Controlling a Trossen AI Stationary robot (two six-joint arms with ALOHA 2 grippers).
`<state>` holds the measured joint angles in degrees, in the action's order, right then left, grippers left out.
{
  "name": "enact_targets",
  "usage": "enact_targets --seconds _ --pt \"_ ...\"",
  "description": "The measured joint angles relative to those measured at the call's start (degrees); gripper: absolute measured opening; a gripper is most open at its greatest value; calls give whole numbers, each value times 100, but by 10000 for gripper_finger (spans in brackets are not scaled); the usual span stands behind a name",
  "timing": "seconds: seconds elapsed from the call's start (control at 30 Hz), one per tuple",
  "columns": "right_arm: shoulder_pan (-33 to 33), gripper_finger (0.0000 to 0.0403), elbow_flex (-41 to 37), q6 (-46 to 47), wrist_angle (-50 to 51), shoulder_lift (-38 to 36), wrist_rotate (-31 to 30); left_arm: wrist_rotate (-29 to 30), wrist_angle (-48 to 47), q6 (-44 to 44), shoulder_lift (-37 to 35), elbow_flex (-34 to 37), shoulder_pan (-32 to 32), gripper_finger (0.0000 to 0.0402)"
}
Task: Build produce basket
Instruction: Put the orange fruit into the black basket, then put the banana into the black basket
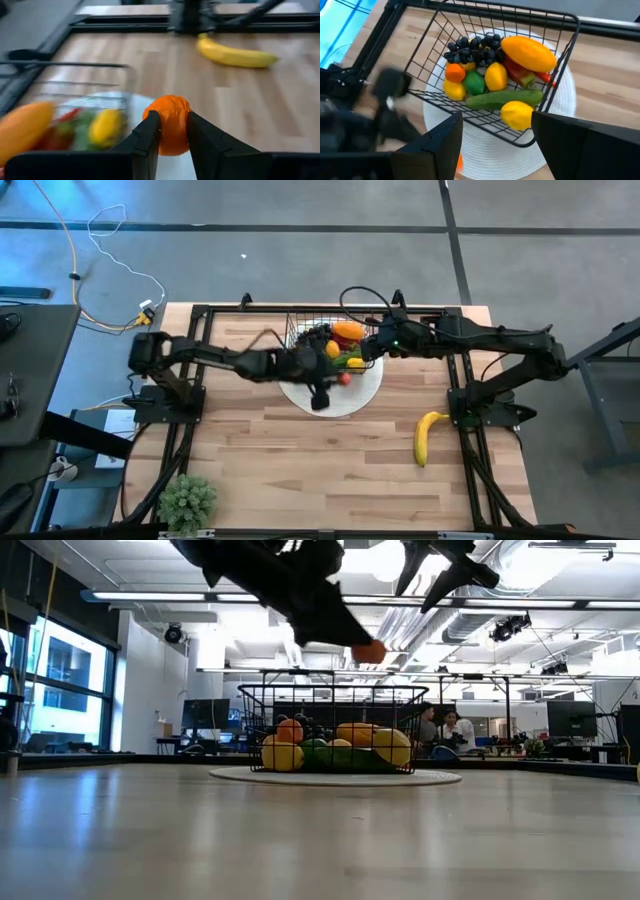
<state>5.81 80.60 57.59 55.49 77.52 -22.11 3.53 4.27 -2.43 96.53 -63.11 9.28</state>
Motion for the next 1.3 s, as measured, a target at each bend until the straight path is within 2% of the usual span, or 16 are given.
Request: enact_targets --seconds 0.27,0.6,0.77,1.0,1.17,1.3 --pt "163 216 0 -365 82 -7 147 312 -1019 -385 -546 0 790 75" --pt "166 216 0 -411 915 -4 742 317 -2556 -563 -594 2 1444 65" --pt "165 216 0 -411 1327 -4 756 313 -2749 -576 -594 2 1588 49" --pt "101 216 0 -303 1920 0 914 315 -2894 -563 -594 2 1665 47" --pt "-198 216 0 122 2152 0 946 292 -2976 -531 -594 2 1662 50" --pt "-481 216 0 685 2204 0 954 139 -3023 -532 -594 2 1656 67"
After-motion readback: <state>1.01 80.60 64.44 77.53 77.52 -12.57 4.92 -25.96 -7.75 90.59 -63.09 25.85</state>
